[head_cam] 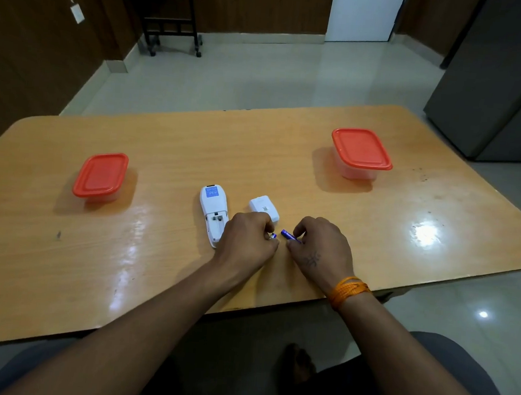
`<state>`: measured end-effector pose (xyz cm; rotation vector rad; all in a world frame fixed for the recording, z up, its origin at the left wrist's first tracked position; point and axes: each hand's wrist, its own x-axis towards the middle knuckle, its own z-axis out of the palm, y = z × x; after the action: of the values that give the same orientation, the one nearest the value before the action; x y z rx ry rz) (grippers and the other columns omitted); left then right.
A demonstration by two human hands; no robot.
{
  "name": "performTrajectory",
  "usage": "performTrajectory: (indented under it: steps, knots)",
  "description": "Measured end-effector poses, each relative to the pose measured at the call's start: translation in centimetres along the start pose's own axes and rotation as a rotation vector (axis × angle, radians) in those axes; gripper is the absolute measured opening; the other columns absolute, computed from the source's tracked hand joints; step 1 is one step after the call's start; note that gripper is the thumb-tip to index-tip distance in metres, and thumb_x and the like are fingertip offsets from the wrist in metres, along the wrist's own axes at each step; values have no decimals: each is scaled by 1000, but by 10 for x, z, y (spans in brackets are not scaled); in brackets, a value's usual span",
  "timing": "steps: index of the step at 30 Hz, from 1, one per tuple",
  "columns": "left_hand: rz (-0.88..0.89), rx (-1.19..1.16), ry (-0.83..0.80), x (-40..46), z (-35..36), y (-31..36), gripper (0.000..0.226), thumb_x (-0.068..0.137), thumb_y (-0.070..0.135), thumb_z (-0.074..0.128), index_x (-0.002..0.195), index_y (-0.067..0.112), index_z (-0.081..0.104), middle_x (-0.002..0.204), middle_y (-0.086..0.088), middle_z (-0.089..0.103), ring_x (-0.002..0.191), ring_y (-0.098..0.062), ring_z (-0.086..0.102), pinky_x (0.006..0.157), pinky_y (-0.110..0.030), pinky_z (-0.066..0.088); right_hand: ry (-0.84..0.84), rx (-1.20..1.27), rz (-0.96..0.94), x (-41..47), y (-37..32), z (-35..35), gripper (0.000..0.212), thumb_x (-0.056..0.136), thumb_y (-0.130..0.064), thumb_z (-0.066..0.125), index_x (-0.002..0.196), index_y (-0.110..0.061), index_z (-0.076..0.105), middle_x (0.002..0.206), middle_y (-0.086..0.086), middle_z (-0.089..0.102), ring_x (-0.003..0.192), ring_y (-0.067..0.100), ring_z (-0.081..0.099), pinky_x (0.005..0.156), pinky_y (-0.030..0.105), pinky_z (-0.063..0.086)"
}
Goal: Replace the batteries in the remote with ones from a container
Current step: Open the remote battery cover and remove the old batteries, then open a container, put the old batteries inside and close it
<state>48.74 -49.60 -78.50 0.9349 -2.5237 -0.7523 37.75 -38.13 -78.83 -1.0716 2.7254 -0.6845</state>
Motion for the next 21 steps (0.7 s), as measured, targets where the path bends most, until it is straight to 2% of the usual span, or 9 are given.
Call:
performTrajectory:
  steps: [2,6,11,17,21]
  knots:
    - [-4,-10,3,0,1,-2,20,83,22,78,102,16,80,90,-1,78,86,-17,71,82,-35,58,-5,6,-1,1,1,0,20,88,-32,70,105,-21,73,102,2,66,96,25,63,71,32,44]
    - [-4,-22,15,-1,1,-6,21,81,27,82,100,18,80,86,4,77,81,-13,70,77,-31,57,12,20,-23,0,2,-1,25,90,-39,70,106,-20,73,101,1,68,96,24,64,76,35,52]
    - [-8,-33,30,-1,0,-9,25,82,31,83,104,21,80,84,7,75,78,-8,67,72,-23,50,44,45,-41,-1,3,-5,33,93,-49,68,107,-19,72,99,1,69,93,22,63,77,37,54]
    - [-17,-68,132,4,-5,1,23,83,35,80,103,24,76,90,10,75,82,-10,70,76,-32,57,101,119,4,4,9,-25,25,94,-40,69,103,-18,73,98,1,70,95,22,64,79,38,55]
    - [26,-111,192,17,-3,18,35,86,40,82,115,23,74,103,8,75,92,-10,69,80,-31,57,176,189,68,19,15,-47,22,93,-37,67,101,-18,74,103,1,72,96,21,66,84,39,56]
